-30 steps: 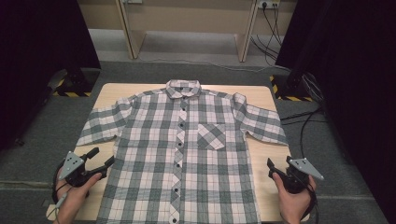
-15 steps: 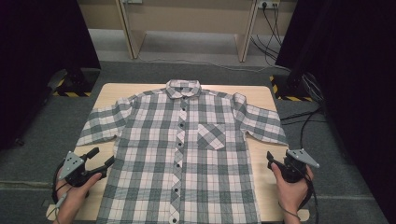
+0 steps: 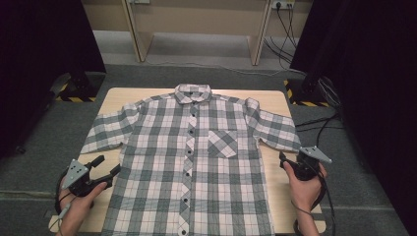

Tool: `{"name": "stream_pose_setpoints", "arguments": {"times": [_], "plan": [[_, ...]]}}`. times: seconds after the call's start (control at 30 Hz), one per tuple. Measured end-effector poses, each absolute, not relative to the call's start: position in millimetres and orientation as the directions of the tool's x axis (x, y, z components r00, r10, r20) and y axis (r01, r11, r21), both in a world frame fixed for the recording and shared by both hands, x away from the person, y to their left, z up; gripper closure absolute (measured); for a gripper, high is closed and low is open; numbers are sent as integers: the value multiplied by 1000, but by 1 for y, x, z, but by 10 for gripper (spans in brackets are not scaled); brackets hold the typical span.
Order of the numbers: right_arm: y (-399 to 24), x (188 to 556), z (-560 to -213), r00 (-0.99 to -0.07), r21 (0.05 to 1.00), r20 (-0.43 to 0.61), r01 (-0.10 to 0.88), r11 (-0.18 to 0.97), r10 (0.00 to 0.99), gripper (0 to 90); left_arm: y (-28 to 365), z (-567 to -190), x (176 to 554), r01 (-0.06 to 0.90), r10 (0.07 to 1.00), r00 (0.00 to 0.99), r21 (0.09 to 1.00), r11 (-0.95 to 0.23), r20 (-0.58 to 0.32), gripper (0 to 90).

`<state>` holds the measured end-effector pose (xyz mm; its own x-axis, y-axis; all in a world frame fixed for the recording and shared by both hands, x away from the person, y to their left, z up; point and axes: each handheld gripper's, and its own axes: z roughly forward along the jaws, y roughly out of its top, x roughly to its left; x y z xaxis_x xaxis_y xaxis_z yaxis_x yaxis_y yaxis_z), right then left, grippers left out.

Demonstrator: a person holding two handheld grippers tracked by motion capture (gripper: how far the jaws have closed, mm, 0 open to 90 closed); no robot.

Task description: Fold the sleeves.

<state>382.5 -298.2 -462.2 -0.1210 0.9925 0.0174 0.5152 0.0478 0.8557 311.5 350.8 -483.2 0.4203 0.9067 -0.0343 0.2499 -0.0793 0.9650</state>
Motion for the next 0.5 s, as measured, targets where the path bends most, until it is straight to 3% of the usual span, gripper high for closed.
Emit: {"name": "stream_pose_setpoints", "arguments": {"times": [0.5], "plan": [[-301,429,-455,-95,815,3,577,53,995,251,351,-483,312,253,906,421,965,-76,-39,256]]}}
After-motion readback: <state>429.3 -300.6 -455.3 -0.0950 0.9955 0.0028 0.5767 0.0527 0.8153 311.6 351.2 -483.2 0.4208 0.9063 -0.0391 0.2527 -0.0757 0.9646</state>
